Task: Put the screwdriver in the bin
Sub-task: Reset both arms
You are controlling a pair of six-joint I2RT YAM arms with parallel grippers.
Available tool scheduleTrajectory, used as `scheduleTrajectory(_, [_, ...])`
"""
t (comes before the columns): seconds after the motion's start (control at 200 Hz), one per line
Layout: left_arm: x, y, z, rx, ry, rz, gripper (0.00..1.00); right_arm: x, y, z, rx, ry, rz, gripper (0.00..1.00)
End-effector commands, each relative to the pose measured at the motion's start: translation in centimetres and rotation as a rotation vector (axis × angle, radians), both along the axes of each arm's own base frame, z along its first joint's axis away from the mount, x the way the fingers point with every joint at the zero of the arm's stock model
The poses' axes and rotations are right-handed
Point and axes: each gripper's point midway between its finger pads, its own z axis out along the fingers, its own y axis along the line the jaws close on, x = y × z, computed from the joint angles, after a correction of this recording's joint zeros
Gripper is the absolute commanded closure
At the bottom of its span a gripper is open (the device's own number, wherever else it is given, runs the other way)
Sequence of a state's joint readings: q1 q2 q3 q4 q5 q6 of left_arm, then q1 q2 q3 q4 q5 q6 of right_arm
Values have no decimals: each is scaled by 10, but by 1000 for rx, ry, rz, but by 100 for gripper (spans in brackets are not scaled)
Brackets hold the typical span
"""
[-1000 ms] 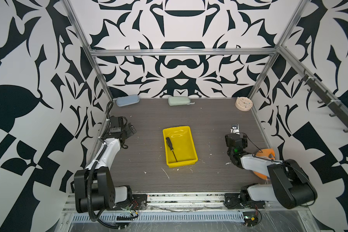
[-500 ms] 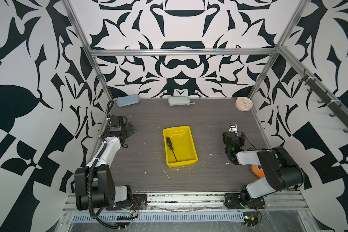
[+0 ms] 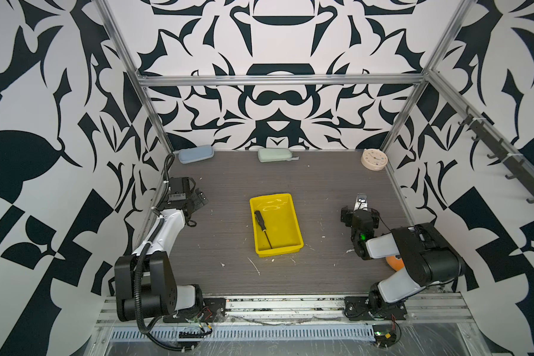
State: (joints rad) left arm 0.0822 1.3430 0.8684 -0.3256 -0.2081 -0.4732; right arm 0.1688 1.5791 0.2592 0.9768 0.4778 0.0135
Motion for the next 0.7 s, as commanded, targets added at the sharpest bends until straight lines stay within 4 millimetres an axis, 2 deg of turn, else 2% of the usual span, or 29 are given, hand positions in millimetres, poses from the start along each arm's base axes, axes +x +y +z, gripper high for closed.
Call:
scheduleTrajectory(0.0, [6, 3, 31, -3, -69, 28, 1, 24, 11, 32, 14, -115, 45, 0])
scheduleTrajectory(0.135, [29, -10, 35, -25, -103, -75, 1, 26, 15, 30, 16, -93, 72, 0])
scheduleTrajectory(0.225, [40, -16, 17, -11, -92, -153, 1, 25, 15, 29, 18, -83, 71, 0])
scheduleTrajectory(0.28, [42, -8, 1, 30, -54, -138, 1, 26, 16, 29, 22, -87, 77, 0])
scheduleTrajectory(0.375, [38, 19, -26, 132, 46, -22, 1, 26, 16, 29, 19, -86, 75, 0])
scheduleTrajectory(0.455, [35, 31, -44, 175, 101, 28, 1, 26, 16, 28, 19, -84, 76, 0])
scheduleTrajectory(0.575, [35, 33, -64, 183, 129, 36, 1, 26, 16, 29, 19, -86, 76, 0])
scheduleTrajectory(0.695, [35, 31, -72, 200, 79, 1, 1, 26, 16, 29, 20, -85, 77, 0])
